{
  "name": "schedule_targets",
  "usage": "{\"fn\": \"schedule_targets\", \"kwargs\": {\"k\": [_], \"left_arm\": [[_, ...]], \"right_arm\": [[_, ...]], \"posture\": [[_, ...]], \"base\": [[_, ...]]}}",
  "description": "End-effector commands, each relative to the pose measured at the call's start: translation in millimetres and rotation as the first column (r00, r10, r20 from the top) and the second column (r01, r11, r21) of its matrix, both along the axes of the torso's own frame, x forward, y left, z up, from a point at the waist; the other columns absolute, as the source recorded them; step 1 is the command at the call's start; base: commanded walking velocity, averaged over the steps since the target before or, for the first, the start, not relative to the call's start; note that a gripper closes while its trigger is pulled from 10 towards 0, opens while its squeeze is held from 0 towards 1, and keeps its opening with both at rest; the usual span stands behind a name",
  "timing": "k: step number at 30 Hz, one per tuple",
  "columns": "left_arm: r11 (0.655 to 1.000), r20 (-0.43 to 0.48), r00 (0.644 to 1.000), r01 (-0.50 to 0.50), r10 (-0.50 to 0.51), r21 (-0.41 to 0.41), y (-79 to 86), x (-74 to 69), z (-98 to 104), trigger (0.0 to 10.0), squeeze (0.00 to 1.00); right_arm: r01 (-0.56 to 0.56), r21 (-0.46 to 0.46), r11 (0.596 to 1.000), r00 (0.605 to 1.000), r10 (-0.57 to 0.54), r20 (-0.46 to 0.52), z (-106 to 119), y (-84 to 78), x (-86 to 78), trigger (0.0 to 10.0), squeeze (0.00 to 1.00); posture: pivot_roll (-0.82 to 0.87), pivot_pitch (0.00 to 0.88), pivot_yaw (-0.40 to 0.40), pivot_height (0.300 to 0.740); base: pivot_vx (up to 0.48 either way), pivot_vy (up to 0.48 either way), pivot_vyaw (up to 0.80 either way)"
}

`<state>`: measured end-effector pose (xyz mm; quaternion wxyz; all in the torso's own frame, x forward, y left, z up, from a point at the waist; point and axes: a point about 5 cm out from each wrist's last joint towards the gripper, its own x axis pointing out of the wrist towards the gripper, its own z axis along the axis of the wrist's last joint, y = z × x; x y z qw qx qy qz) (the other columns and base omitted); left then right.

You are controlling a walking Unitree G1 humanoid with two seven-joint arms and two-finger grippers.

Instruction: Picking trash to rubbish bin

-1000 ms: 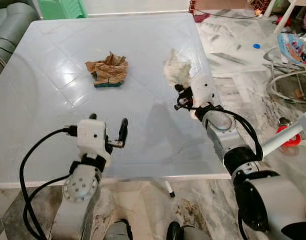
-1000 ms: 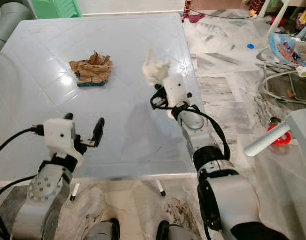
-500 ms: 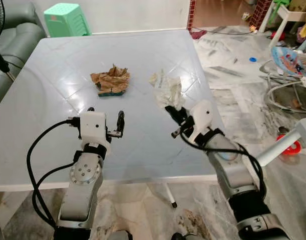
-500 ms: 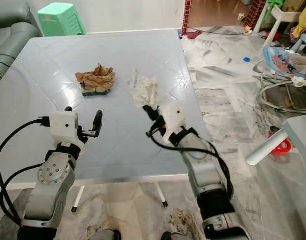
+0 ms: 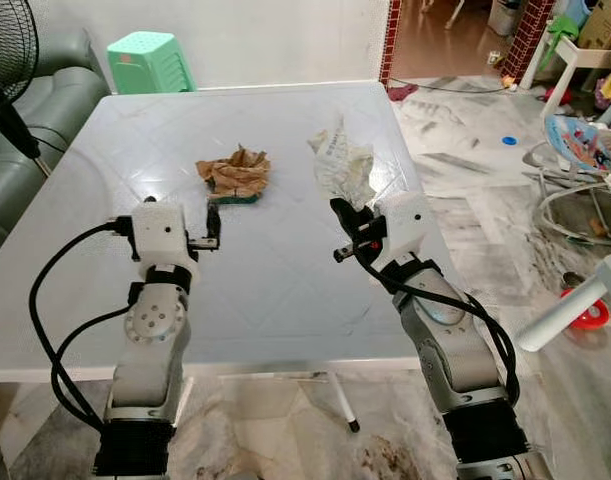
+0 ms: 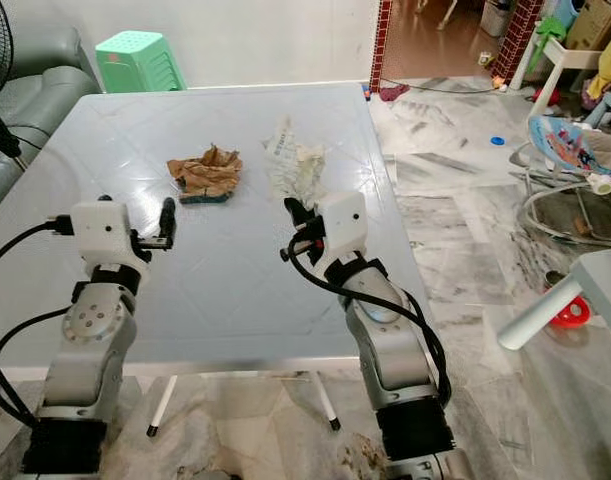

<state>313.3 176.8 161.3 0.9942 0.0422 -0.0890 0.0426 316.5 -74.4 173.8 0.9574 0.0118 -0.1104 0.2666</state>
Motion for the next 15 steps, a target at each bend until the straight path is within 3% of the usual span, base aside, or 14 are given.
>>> {"fn": "schedule_targets", "kwargs": {"k": [1, 15], "left_arm": [[1.000, 0.019, 1.000, -0.011, 0.011, 0.003, 3.9, 2.7, 4.4, 10.0, 0.00], [1.000, 0.031, 0.999, -0.023, 0.022, 0.005, 9.5, 4.6, 5.2, 10.0, 0.00]], "right_arm": [[-0.013, 0.003, 1.000, 0.999, 0.013, 0.034, 11.5, 3.3, 0.3, 0.0, 0.00], [-0.035, 0.009, 0.999, 0.999, 0.035, 0.021, 12.5, 11.4, -5.0, 0.0, 0.00]], "posture": [[-0.02, 0.003, 0.012, 0.740], [-0.01, 0.009, 0.020, 0.740]], "base": [[0.300, 0.000, 0.00], [0.393, 0.000, 0.00]]}}
